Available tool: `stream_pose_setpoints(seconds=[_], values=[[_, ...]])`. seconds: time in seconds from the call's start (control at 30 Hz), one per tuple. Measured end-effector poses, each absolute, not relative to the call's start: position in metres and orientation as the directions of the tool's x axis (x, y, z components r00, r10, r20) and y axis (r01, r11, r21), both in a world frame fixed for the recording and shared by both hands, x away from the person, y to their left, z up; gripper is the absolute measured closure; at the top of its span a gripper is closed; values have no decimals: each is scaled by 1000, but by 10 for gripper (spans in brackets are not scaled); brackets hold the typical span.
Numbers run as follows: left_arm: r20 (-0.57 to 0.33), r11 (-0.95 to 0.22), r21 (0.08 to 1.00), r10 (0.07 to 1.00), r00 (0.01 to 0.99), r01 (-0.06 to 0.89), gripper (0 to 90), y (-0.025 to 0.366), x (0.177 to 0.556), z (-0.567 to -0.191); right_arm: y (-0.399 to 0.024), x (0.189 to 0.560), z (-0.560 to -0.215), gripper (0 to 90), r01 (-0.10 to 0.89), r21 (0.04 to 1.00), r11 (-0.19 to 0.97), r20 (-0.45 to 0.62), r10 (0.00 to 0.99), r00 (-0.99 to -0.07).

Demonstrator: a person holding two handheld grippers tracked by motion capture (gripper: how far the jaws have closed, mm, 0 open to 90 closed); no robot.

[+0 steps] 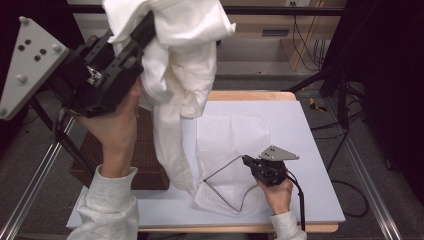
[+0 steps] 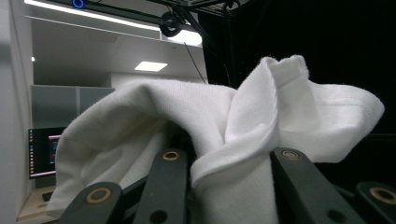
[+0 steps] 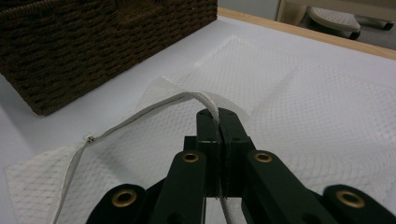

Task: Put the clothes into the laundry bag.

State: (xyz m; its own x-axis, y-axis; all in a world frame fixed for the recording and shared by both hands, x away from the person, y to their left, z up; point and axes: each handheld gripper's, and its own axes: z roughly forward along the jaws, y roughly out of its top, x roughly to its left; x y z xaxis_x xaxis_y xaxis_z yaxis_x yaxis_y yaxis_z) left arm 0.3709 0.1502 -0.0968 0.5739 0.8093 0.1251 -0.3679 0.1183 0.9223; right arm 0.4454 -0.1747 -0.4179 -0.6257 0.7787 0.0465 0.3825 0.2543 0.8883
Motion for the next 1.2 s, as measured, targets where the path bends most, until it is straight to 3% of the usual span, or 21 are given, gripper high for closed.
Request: stream_pose_setpoints(seconds=[0.23,0.5,0.77,1.2], values=[[126,110,938,775,619,-329,737,143,365,-121,-177,446,-416,891,386,893,231,59,791,-609],[124,60,969,725,677,-242,739,132,374,-182,-173,449,-419,891,401,886,233,63,796,-602],[128,-8,985,701,702,-172,739,124,382,-221,-172,452,-423,890,430,876,221,81,810,-580],[66,-99,995,617,784,-6,738,118,376,-309,-169,458,-430,888,444,869,220,85,816,-571]])
